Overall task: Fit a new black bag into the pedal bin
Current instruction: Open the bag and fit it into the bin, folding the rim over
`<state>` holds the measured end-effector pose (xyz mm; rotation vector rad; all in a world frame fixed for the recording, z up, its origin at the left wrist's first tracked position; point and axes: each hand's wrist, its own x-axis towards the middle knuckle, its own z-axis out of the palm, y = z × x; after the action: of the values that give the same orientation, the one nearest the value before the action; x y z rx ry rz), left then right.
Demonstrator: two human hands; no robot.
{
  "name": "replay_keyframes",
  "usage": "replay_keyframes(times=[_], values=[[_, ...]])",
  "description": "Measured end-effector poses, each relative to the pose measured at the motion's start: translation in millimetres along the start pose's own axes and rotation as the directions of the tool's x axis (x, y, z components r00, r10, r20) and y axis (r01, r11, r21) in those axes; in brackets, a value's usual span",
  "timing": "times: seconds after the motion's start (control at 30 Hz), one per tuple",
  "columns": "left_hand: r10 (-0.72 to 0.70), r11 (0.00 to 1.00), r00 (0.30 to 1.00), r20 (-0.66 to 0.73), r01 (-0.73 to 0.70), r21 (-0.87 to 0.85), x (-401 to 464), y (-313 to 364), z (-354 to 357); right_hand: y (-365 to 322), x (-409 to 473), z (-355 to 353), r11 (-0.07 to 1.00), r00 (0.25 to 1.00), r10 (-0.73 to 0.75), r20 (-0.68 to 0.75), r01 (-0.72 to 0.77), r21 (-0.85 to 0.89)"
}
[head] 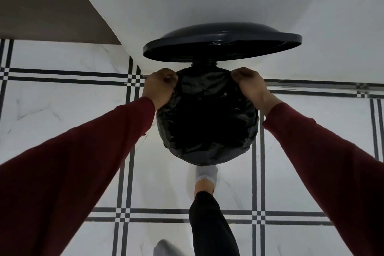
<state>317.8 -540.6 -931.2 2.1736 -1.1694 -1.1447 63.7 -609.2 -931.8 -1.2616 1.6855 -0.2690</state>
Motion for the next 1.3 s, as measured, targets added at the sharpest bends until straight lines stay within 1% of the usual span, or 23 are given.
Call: replay_keyframes(times=[0.07, 0.1, 0.17, 0.2, 0.3, 0.33, 0.37, 0.43, 0.53, 0.6, 0.67, 0.73, 0.83, 0.9, 1.0, 1.03, 1.07, 1.17, 1.23, 1.3], values=[[-0.094, 0.995, 0.995, 0.034, 0.094, 0.011, 5.4, 1.9, 2.0, -1.6, 10.9, 3.3, 0.987, 0.994, 0.102, 0.043, -0.107, 0.119], [-0.135, 0.991, 0.989, 0.057, 0.134, 0.014, 7.0, 3.5, 2.6, -3.1, 14.1, 4.8, 0.979, 0.987, 0.139, 0.076, -0.148, 0.138], [-0.194, 0.981, 0.974, 0.114, 0.195, 0.001, 8.7, 6.5, 2.8, -5.7, 21.0, 6.7, 0.972, 0.977, 0.191, 0.099, -0.202, 0.121], [-0.217, 0.975, 0.969, 0.121, 0.222, -0.029, 9.3, 7.1, 3.1, -6.2, 24.3, 7.3, 0.97, 0.973, 0.21, 0.093, -0.219, 0.104], [-0.274, 0.951, 0.948, 0.159, 0.292, -0.102, 6.6, 12.3, 3.9, -5.1, 28.4, 7.0, 0.979, 0.979, 0.201, 0.028, -0.202, 0.029], [-0.28, 0.946, 0.948, 0.15, 0.299, -0.128, 7.6, 11.0, 5.2, -4.3, 28.1, 7.2, 0.982, 0.982, 0.188, 0.006, -0.188, 0.017], [-0.287, 0.94, 0.947, 0.141, 0.307, -0.148, 7.8, 10.0, 5.2, -2.9, 28.1, 7.2, 0.982, 0.982, 0.187, -0.006, -0.187, 0.028], [-0.304, 0.932, 0.947, 0.107, 0.319, -0.173, 8.0, 6.3, 4.4, -0.4, 27.7, 6.5, 0.965, 0.974, 0.227, 0.008, -0.226, 0.133], [-0.32, 0.937, 0.94, 0.12, 0.333, -0.105, 8.5, 2.6, 1.5, -0.9, 25.7, 4.7, 0.919, 0.956, 0.279, 0.094, -0.294, 0.263], [-0.374, 0.923, 0.922, 0.097, 0.381, -0.059, 8.9, 0.5, 0.1, 0.0, 29.2, 4.3, 0.904, 0.949, 0.298, 0.108, -0.317, 0.287], [-0.403, 0.901, 0.907, 0.12, 0.417, -0.121, 10.0, -1.8, 1.0, 0.1, 30.6, 4.3, 0.913, 0.945, 0.32, 0.067, -0.327, 0.245], [-0.405, 0.88, 0.899, 0.166, 0.432, -0.196, 10.1, -3.2, 3.7, 1.0, 30.1, 5.8, 0.945, 0.954, 0.3, -0.005, -0.297, 0.14], [-0.396, 0.877, 0.909, 0.134, 0.417, -0.238, 13.1, -8.6, 6.6, 2.4, 26.7, 11.5, 0.981, 0.976, 0.194, -0.1, -0.195, 0.004], [-0.41, 0.855, 0.903, 0.127, 0.429, -0.291, 10.8, -9.5, 8.1, 3.5, 27.0, 16.6, 0.987, 0.98, 0.151, -0.127, -0.156, -0.033], [-0.418, 0.814, 0.892, 0.168, 0.451, -0.366, 5.5, -10.4, 9.0, -0.6, 28.9, 20.4, 0.983, 0.98, 0.138, -0.14, -0.153, -0.099], [-0.41, 0.816, 0.898, 0.162, 0.44, -0.375, 5.9, -11.2, 10.5, -2.2, 29.3, 20.0, 0.98, 0.982, 0.133, -0.137, -0.151, -0.13], [-0.389, 0.837, 0.911, 0.14, 0.412, -0.36, 6.9, -12.0, 11.5, -2.7, 29.9, 19.0, 0.978, 0.983, 0.128, -0.133, -0.147, -0.147], [-0.328, 0.912, 0.943, 0.06, 0.332, -0.242, 7.8, -11.6, 12.3, -0.2, 29.0, 14.4, 0.98, 0.985, 0.096, -0.141, -0.118, -0.159], [-0.298, 0.92, 0.954, 0.034, 0.297, -0.256, 8.9, -14.1, 13.0, 3.9, 28.4, 13.7, 0.985, 0.987, 0.045, -0.154, -0.07, -0.16], [-0.3, 0.918, 0.953, 0.041, 0.3, -0.259, 8.9, -18.0, 12.2, 4.3, 27.5, 15.4, 0.988, 0.986, 0.032, -0.165, -0.056, -0.141]])
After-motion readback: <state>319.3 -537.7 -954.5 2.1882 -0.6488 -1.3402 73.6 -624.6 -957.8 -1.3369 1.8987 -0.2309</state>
